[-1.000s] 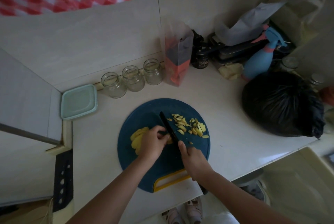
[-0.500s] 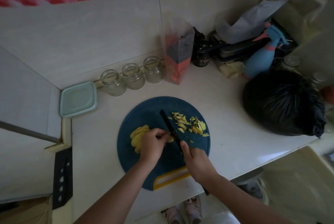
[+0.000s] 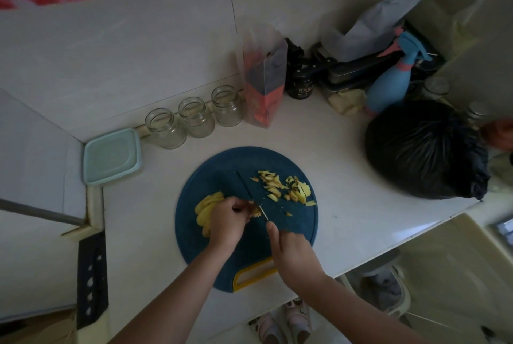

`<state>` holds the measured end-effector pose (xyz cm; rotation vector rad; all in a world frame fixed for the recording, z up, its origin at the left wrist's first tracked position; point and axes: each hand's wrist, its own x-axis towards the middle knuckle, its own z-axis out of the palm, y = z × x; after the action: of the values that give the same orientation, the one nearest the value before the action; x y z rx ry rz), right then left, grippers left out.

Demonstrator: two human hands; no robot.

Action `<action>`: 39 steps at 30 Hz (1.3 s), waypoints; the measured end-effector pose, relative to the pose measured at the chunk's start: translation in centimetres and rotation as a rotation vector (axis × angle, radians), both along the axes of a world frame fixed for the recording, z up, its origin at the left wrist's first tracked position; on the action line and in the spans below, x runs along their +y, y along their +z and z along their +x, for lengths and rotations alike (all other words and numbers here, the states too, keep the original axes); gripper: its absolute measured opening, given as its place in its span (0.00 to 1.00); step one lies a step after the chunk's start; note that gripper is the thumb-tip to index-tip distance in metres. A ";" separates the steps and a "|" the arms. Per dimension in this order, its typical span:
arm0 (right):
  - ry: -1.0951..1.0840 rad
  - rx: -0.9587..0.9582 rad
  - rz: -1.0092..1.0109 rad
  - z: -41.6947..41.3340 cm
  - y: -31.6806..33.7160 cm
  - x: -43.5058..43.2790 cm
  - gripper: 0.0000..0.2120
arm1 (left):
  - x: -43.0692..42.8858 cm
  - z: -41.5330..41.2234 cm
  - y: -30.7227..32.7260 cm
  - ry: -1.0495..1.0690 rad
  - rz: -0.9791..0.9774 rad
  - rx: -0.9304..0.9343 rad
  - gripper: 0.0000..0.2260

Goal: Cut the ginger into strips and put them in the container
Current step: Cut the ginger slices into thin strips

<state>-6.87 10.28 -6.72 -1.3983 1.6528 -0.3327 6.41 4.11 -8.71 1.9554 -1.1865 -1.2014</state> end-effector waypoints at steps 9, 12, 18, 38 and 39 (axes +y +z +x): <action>-0.003 0.023 0.039 0.7 0.3 0.0 0.26 | 0.1 0.1 -0.6 -0.021 -0.015 -0.035 0.06; -0.007 0.008 0.064 0.9 0.3 -0.4 0.27 | 0.1 0.2 -0.6 -0.004 -0.007 -0.011 0.09; 0.009 0.015 0.073 1.1 0.2 -0.9 0.27 | 0.1 0.1 -0.2 -0.002 -0.008 -0.017 0.11; -0.096 0.044 0.122 2.7 -1.4 -2.0 0.28 | 0.3 0.4 -0.9 -0.040 -0.077 -0.077 0.06; -0.102 0.047 0.118 2.9 -1.4 -2.1 0.28 | 0.3 0.4 -0.9 -0.044 -0.084 -0.088 0.06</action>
<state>-3.99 8.17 -8.09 -1.2459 1.7572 -0.2574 6.77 4.39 -9.62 1.9461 -1.3089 -1.0790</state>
